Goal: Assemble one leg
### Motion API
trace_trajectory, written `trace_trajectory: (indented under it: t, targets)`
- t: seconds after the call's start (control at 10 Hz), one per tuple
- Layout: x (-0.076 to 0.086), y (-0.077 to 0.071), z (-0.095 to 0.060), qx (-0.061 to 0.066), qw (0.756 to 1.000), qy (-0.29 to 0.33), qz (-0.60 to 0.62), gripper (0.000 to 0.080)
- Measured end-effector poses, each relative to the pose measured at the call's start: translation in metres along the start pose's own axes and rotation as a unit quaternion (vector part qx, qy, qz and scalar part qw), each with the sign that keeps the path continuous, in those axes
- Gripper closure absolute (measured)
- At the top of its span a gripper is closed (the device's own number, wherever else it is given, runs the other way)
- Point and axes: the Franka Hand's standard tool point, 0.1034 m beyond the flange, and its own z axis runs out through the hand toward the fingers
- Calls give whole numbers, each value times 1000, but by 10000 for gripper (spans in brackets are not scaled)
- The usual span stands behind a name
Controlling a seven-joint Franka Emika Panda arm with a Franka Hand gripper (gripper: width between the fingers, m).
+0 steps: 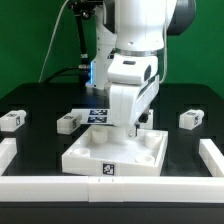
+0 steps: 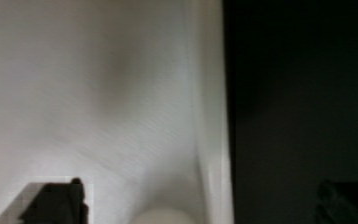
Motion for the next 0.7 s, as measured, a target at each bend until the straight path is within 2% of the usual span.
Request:
trace_trajectory:
  t: [0.2, 0.3, 0.4, 0.6, 0.7]
  targets:
    - [-3, 0, 8, -4, 999, 4, -37, 150]
    - [-7, 2, 16, -1, 998, 5, -56, 150]
    - [-8, 7, 18, -7, 997, 9, -73, 150]
    - [-6, 9, 17, -10, 997, 10, -74, 150]
    - [-5, 11, 16, -19, 997, 14, -73, 150]
